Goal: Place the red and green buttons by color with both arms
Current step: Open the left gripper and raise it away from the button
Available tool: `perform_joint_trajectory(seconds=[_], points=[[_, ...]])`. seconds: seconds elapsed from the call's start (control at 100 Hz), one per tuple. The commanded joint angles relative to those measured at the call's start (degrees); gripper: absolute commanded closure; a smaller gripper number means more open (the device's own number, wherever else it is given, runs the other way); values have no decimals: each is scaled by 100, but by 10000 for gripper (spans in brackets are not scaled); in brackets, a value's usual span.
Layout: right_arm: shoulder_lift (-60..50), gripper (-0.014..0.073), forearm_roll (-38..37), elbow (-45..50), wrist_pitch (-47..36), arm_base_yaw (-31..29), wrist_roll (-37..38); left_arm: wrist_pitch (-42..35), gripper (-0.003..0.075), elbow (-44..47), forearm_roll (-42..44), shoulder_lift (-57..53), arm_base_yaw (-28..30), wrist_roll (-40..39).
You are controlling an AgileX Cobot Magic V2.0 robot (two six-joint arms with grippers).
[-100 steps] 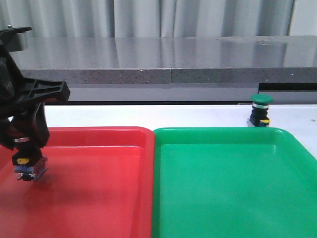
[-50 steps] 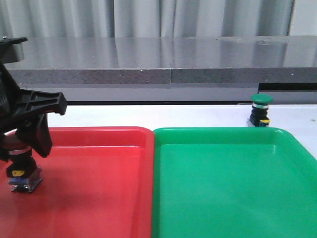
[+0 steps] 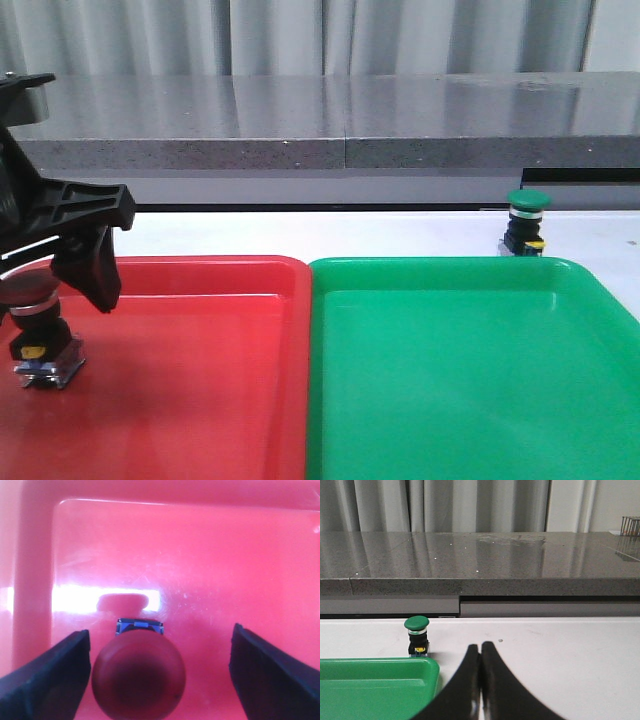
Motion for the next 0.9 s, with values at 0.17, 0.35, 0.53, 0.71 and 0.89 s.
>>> perform_joint_trajectory(seconds=[0.17, 0.35, 0.53, 0.71, 0.89], points=[[-126, 658, -41, -111, -509, -18, -6, -271, 175, -112, 178, -713, 101, -50], [-126, 658, -41, -111, -509, -18, -6, -393, 204, -112, 370, -1405, 221, -50], [-126, 658, -41, -111, -509, -18, -6, -372, 492, -112, 525, -2138, 446, -50], [-126, 658, -41, -111, -509, -18, -6, -334, 741, -112, 708, -2820, 493, -27], [-126, 658, -41, -111, -509, -18, -6, -238, 741, -22, 945, -3421, 493, -9]])
